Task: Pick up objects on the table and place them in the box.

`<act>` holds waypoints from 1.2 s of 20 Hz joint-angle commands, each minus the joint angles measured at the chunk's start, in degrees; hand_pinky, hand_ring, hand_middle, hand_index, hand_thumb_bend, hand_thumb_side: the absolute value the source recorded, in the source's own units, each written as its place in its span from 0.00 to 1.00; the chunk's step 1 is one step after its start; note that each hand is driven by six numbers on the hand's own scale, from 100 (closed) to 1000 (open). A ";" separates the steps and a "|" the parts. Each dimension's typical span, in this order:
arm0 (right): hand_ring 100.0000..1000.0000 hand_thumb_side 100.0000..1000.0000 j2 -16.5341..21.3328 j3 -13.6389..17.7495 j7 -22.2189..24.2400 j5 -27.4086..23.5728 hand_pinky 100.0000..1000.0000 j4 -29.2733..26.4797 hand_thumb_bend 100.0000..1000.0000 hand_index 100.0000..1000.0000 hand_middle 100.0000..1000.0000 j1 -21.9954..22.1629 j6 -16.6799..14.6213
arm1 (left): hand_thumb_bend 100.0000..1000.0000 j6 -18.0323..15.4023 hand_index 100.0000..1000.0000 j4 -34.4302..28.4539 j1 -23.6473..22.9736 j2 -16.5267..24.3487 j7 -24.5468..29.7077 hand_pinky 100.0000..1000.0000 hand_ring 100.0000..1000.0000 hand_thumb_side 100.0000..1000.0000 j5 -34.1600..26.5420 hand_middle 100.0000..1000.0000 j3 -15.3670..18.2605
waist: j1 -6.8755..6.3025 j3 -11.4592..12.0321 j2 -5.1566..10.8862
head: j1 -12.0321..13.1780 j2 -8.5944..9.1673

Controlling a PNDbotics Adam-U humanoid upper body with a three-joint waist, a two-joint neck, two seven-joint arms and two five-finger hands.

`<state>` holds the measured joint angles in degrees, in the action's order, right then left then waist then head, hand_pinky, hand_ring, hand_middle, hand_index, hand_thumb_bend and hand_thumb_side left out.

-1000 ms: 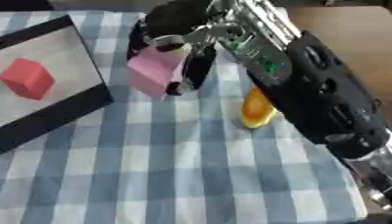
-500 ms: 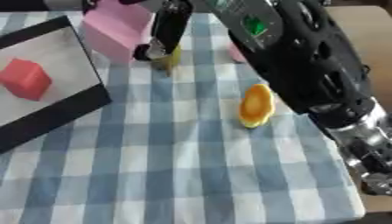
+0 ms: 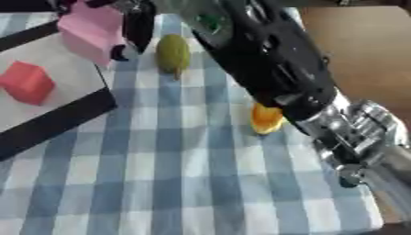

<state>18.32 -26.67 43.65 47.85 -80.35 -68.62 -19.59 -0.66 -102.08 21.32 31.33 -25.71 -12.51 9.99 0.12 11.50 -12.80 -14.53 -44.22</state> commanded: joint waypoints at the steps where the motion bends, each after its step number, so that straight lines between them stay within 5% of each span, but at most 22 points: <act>1: 0.62 0.00 -0.58 1.42 -2.61 2.77 0.80 2.42 0.11 0.52 0.43 -2.26 -0.43 | 0.00 -0.46 0.85 -1.41 1.18 2.60 -1.51 0.81 0.88 0.79 -0.37 0.79 1.77 | -0.59 0.94 0.89 | -1.91 0.10; 17: 0.61 0.00 -5.83 2.29 -18.58 12.12 0.78 12.12 0.12 0.53 0.43 -2.51 2.03 | 0.00 -0.92 0.85 -2.60 5.08 2.15 -1.83 0.81 0.87 0.76 1.79 0.79 2.92 | 0.62 8.91 0.20 | -9.90 0.10; 24: 0.60 0.00 -8.13 1.59 -21.24 14.50 0.78 15.80 0.10 0.53 0.43 -0.93 1.24 | 0.00 -0.82 0.85 -2.58 5.51 1.06 -1.52 0.81 0.87 0.77 1.98 0.79 3.01 | 1.12 11.05 -0.55 | -11.40 0.10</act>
<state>10.43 -25.28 22.98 61.75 -64.78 -68.50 -18.29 -1.40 -103.59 25.93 31.28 -27.50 -10.86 12.29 0.93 22.46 -13.32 -25.49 -44.22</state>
